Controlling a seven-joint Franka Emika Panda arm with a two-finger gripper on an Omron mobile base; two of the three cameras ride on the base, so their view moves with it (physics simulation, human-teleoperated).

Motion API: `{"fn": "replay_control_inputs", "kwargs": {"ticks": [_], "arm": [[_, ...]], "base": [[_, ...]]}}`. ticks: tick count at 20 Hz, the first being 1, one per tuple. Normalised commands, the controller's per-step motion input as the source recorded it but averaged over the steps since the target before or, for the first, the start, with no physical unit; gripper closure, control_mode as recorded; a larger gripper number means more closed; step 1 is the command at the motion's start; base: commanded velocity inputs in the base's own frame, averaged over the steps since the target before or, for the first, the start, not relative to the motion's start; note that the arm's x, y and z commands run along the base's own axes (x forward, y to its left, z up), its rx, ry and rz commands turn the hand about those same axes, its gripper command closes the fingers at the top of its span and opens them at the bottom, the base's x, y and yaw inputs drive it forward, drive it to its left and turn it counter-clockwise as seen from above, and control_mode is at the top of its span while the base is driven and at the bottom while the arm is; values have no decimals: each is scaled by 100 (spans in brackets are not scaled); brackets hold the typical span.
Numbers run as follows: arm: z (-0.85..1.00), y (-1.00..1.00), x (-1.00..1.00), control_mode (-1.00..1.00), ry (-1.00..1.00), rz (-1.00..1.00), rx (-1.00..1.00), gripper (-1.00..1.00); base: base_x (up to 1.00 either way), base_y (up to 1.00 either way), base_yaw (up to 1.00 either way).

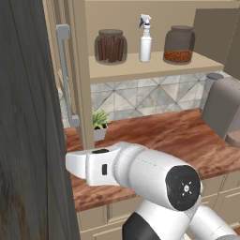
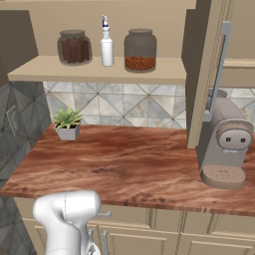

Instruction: Pick the jar and jar from the dining table and place them in the open cabinet. Close the cabinet after placing the objects.

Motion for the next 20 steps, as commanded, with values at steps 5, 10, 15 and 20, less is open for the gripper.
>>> {"fn": "replay_control_inputs", "kwargs": {"ticks": [5,10,15,20], "arm": [[-4,0,1,-100,-7,-16,-15,-100],[0,3,-10,-100,-7,-9,-8,-100],[0,0,9,-100,-17,-13,-27,-100],[-1,0,12,-100,-22,-12,-32,-100]], "base": [[0,0,0],[0,0,0],[0,0,0],[0,0,0]]}}
